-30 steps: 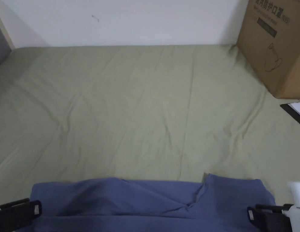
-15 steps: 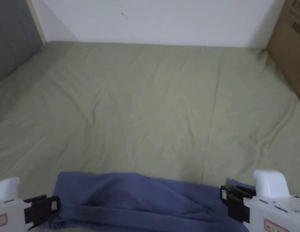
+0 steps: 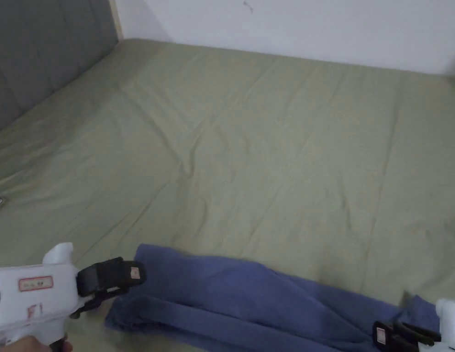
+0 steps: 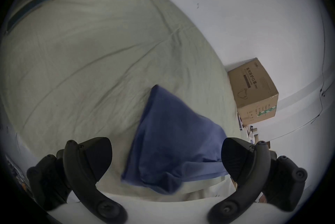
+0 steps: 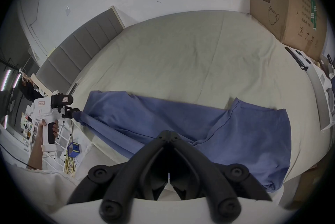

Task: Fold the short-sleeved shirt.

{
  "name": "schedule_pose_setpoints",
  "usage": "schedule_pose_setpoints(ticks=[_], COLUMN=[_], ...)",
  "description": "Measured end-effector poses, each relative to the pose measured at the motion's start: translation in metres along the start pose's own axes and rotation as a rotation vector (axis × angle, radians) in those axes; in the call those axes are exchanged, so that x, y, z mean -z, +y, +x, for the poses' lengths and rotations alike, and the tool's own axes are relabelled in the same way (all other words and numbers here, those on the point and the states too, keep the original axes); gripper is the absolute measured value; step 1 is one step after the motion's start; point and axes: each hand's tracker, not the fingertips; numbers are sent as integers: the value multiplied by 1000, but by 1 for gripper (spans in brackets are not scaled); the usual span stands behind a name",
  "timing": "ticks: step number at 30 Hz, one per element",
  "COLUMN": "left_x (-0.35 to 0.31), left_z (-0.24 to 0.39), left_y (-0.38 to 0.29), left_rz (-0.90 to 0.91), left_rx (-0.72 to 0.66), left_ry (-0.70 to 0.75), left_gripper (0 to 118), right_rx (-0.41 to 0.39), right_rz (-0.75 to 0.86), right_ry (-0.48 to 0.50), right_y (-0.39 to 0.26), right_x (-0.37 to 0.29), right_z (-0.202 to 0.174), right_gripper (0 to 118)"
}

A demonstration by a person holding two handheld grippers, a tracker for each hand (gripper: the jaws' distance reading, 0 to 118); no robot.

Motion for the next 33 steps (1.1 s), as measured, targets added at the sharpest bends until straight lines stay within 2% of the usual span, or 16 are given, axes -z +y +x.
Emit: schedule_pose_setpoints(ticks=[2, 6, 14, 16, 17, 18, 19, 21, 22, 23, 29, 33], left_x=[11, 9, 36, 38, 37, 37, 35, 48, 50, 45, 27, 2], left_z=[-12, -14, -6, -4, -7, -10, -14, -27, -27, -23, 4, 44], left_y=[5, 4, 23, 27, 27, 28, 30, 29, 25, 25, 29, 30], left_rz=[-14, -1, -138, -153, -154, -138, -106, -125, -166, -113, -112, -60], left_rx=[14, -68, 56, 66, 55, 31, -7, -81, -99, -69, -23, 40], left_ry=[11, -112, -123, -150, -169, -199, -187, -77, -133, -180, -106, -93], left_gripper=[118, 118, 118, 114, 97, 55, 4, 4, 4, 4, 4, 4], right_rx=[5, 21, 27, 28, 32, 37, 42, 49, 51, 51, 77, 93], right_rz=[-8, -24, -75, -89, -97, -102, -107, -111, -112, -110, -91, -77], right_ry=[4, 8, 24, 19, 12, 8, 7, 6, 3, 0, -17, -15], right_y=[1, 1, -2, -4, -5, -7, -8, -10, -10, -10, -8, -8], right_x=[1, 7, 21, 25, 26, 27, 27, 26, 25, 23, 14, 9], right_z=[-1, -2, -8, -6, -6, -4, -3, -1, 0, 2, 13, 22], right_gripper=[0, 0, 0, 0, 0, 0, 0, 0, 0, 0, 0, 0])
